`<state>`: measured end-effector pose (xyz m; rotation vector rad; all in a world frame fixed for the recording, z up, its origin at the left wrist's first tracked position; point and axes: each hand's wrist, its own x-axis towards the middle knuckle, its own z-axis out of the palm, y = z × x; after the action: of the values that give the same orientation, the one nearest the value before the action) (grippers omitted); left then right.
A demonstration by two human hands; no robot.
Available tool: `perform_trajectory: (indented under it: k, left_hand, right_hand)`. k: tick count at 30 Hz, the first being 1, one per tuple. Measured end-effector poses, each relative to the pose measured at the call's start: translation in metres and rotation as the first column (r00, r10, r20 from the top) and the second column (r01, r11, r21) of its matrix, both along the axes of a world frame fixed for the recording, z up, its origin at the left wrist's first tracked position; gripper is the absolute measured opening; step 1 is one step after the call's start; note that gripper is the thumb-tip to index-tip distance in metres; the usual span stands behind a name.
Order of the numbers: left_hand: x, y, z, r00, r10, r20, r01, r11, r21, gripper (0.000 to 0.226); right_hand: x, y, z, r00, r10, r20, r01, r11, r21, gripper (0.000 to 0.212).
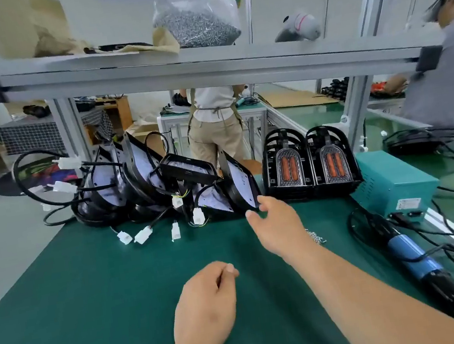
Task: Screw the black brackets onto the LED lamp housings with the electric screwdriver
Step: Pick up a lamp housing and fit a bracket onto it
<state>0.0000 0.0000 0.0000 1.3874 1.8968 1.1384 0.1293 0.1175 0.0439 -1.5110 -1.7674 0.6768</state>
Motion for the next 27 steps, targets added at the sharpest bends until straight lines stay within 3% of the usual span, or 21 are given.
perform_trajectory:
  k: [4, 6, 9, 12, 17, 22, 24, 25, 27]
  left_hand:
    - [-0.003, -0.002, -0.002, 0.996, -0.028, 0.080, 0.027, 1.000, 0.017, 0.026]
    - [0.000, -0.001, 0.001, 0.995, -0.012, 0.103, 0.009, 1.000, 0.021, 0.027]
    - [-0.001, 0.001, 0.001, 0.995, 0.021, 0.100, -0.024, 0.999, 0.023, 0.029]
    - [-0.001, 0.001, 0.001, 0.996, 0.032, 0.084, -0.032, 0.999, 0.007, 0.030]
    - [0.000, 0.000, 0.002, 0.992, 0.033, 0.120, -0.036, 0.999, 0.023, 0.032]
    - [-0.003, -0.003, 0.006, 0.964, -0.071, 0.256, 0.045, 0.993, 0.109, 0.037]
    - [0.001, -0.005, 0.014, 0.890, -0.188, 0.416, 0.115, 0.974, 0.194, 0.024]
    - [0.004, -0.004, 0.018, 0.806, -0.236, 0.544, 0.125, 0.964, 0.234, 0.018]
    - [0.010, -0.002, 0.027, 0.557, -0.291, 0.778, 0.113, 0.955, 0.276, 0.038]
  right_hand:
    - [-0.030, 0.029, -0.004, 0.997, 0.058, -0.043, -0.063, 0.991, -0.114, 0.058]
    - [-0.037, 0.041, -0.013, 0.997, 0.037, -0.069, -0.044, 0.994, -0.098, 0.051]
    - [-0.036, 0.055, -0.016, 0.998, -0.060, -0.028, 0.060, 0.998, -0.001, 0.019]
    - [-0.026, 0.056, -0.009, 0.985, -0.173, 0.011, 0.172, 0.983, 0.058, 0.025]
    - [-0.011, 0.032, 0.011, 0.946, -0.055, -0.319, 0.100, 0.987, 0.127, 0.033]
    - [0.012, -0.020, 0.030, 0.931, 0.053, -0.360, 0.048, 0.962, 0.268, 0.033]
    - [0.022, -0.047, 0.032, 0.941, 0.099, -0.324, 0.004, 0.953, 0.302, 0.032]
    - [0.026, -0.061, 0.029, 0.965, 0.121, -0.231, -0.029, 0.931, 0.364, 0.032]
    - [0.032, -0.089, 0.019, 0.989, 0.128, 0.071, -0.147, 0.844, 0.516, 0.030]
